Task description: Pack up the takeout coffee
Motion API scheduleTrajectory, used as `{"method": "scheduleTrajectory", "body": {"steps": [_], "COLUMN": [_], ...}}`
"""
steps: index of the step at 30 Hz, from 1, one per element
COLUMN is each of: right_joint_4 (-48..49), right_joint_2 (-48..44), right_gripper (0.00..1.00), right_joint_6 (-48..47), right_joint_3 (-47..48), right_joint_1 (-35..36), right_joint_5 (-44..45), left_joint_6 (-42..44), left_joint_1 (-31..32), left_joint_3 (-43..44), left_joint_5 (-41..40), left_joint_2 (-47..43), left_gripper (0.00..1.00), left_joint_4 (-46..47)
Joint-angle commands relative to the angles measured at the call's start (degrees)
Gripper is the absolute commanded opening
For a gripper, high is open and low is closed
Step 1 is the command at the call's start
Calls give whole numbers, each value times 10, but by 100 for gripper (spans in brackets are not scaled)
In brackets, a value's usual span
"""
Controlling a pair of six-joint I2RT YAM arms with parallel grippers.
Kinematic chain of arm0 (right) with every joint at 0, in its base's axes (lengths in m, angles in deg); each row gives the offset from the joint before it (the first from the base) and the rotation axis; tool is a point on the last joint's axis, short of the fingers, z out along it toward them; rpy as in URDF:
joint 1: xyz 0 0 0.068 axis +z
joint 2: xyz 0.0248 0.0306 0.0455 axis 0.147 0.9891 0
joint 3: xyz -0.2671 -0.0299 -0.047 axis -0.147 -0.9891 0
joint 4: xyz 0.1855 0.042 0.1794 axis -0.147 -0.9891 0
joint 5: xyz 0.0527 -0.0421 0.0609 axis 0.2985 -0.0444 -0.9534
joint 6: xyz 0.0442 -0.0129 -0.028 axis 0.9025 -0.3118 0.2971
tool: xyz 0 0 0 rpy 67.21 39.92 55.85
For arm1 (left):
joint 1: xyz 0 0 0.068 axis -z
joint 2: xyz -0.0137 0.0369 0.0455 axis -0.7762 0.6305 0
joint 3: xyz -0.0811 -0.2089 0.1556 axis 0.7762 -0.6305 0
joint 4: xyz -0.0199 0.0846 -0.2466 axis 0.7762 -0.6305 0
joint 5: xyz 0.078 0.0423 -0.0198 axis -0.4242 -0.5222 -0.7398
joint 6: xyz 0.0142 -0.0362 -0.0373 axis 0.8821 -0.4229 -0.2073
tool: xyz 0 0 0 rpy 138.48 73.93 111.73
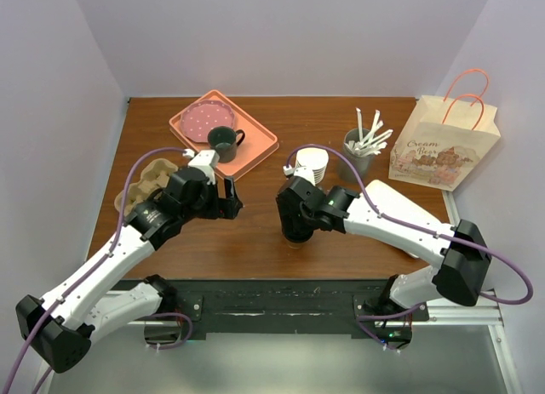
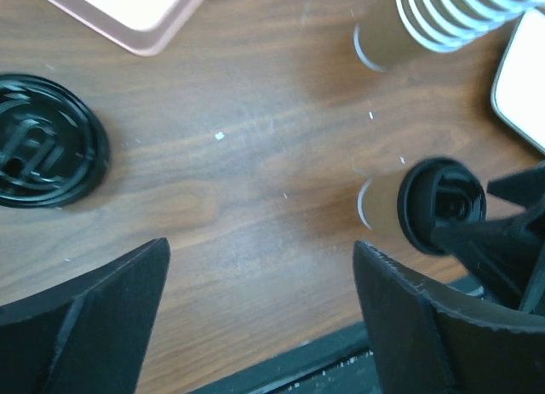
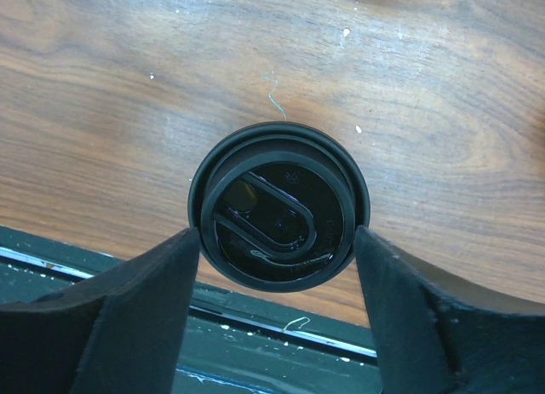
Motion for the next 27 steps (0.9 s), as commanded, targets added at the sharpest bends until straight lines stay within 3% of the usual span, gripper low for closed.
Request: {"method": "scheduleTrajectory", "body": {"steps": [1, 5, 8, 14, 27], "right_joint_4": [20, 24, 29, 32, 42], "right_joint_2": [-6, -12, -16, -12, -20], "right_gripper": [73, 68, 66, 64, 62], "right_joint_6": [12, 16, 21, 26, 50], "right_joint_3": [-6, -17, -27, -36, -70], "right_joint_1": [2, 1, 1, 2, 2], "right_joint_5": [14, 13, 11, 6, -3], "left_joint_6": [-9, -46, -95, -146, -164], "left_joint_1": [-2, -1, 2, 22, 36], "left_joint_3": [-30, -94, -146, -187, -201], "left_joint_5": [77, 230, 285, 328, 322], "left_joint_2": [3, 16, 36, 104, 209], "left_gripper": [88, 69, 62, 59, 54], "left_joint_4": [49, 162, 253, 396, 478]}}
